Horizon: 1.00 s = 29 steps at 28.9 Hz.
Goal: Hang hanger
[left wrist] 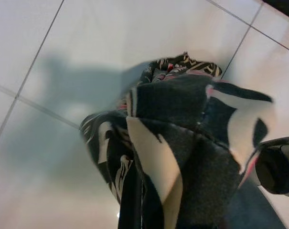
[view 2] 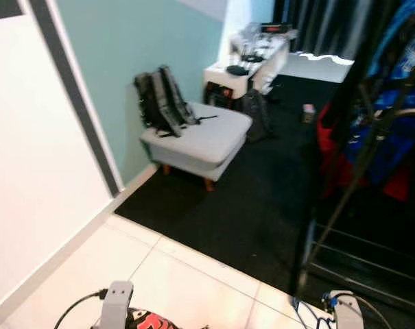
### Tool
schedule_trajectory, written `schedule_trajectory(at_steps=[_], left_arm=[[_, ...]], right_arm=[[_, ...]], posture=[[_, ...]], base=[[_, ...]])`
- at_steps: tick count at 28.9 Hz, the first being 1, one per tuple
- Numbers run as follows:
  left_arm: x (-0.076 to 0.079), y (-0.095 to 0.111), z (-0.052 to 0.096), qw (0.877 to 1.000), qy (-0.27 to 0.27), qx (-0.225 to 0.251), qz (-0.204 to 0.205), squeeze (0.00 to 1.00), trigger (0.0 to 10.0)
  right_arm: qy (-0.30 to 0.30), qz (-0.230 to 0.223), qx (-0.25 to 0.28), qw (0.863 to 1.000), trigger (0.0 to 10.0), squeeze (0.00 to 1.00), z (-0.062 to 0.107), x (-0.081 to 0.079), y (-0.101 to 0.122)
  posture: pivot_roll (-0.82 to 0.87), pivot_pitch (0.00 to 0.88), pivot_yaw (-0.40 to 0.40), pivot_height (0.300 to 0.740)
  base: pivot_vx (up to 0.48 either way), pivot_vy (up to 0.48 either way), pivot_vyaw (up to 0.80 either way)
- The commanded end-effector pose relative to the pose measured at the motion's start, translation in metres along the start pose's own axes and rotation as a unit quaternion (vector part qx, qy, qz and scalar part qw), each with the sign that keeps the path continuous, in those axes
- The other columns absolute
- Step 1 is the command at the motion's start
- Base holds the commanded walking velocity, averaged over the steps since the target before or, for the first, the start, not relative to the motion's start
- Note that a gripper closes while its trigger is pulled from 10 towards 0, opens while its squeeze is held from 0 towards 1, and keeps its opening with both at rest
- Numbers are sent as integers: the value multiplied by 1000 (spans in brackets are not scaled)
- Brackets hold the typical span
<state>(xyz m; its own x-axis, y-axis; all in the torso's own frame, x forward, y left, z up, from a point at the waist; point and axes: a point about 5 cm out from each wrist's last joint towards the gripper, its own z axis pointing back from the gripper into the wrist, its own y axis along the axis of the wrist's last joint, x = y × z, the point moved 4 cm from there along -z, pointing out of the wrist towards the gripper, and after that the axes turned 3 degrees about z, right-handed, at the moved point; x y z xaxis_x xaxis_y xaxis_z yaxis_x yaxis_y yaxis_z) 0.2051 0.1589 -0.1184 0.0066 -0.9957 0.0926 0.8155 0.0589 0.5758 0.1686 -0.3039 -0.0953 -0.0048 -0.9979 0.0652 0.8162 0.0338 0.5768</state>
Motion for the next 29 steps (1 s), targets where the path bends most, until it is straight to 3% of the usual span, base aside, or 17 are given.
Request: schedule_trajectory(at_steps=[1, 5, 18, 21, 25, 29], left_arm=[[1, 0, 0, 1000, -3, 1, 0, 0, 10000], [2, 0, 0, 1000, -6, 0, 2, 0, 10000], [4, 4, -1, 1000, 3, 15, 16, 0, 10000], [9, 19, -2, 999, -6, 48, 4, 0, 10000], [15, 32, -3, 997, -12, 72, -13, 0, 10000], [26, 61, -4, 993, -22, 116, -21, 0, 10000]], right_arm=[[6, 14, 10, 1000, 10000, 0, -1, -3, 3], [6, 18, 12, 1000, 10000, 0, -1, -4, 4], [10, 82, 12, 996, 10000, 0, -1, -3, 10], [7, 100, 28, 995, 10000, 0, -8, -8, 33], [2, 99, 42, 994, 10000, 0, -10, -6, 47], [-1, 90, 77, 993, 10000, 0, -11, -5, 70]], posture=[[14, 0, -23, 740], [14, 2, -22, 740], [15, 8, -26, 740], [19, 11, -31, 740], [19, 11, -31, 740], [21, 13, -35, 740]], base=[[0, -480, 725], [0, -480, 725], [0, 0, 725], [0, 0, 725], [0, 0, 725], [0, 0, 725]])
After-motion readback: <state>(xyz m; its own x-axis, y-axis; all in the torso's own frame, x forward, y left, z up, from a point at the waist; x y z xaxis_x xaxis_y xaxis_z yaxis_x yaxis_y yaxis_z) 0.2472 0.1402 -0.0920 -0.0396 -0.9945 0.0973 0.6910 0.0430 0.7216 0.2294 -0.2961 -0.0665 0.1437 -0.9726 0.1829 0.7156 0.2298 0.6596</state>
